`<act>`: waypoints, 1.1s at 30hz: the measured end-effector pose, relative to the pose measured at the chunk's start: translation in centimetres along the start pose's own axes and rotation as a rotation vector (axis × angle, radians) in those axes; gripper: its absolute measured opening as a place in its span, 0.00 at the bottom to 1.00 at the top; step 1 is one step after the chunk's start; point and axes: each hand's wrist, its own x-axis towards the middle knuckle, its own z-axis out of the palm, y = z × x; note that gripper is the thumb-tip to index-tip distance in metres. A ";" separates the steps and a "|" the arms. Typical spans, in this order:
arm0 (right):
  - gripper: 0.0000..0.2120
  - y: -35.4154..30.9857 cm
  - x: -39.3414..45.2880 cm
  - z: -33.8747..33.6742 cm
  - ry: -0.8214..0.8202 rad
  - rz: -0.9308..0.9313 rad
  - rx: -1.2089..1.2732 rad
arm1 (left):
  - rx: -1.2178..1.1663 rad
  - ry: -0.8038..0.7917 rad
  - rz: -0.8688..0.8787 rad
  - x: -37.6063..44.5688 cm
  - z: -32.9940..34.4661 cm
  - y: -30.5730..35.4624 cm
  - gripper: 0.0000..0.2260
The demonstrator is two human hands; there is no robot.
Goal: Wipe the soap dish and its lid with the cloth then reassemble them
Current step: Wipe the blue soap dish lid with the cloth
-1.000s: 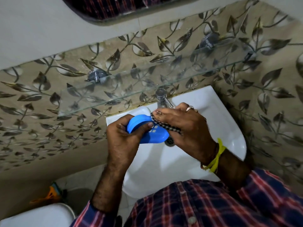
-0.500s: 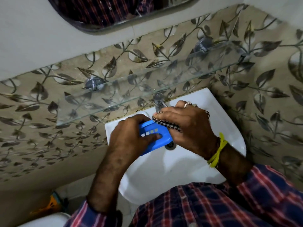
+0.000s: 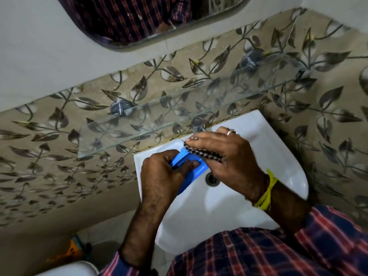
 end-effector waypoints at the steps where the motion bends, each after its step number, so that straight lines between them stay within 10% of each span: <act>1: 0.18 0.1 -0.1 0.0 0.020 0.007 0.050 | 0.007 0.009 0.004 0.1 -0.1 0.1 0.10; 18: 0.14 0.4 -1.3 1.1 0.232 0.269 0.334 | -0.279 0.105 -0.025 -0.2 0.0 0.2 0.15; 26: 0.21 0.2 0.6 -0.4 0.076 -0.089 -0.137 | -0.458 -0.094 -0.215 -0.4 0.7 1.8 0.09; 33: 0.14 -0.1 -0.8 0.4 0.140 0.237 0.341 | -0.583 -0.019 -0.152 -0.9 0.6 1.9 0.06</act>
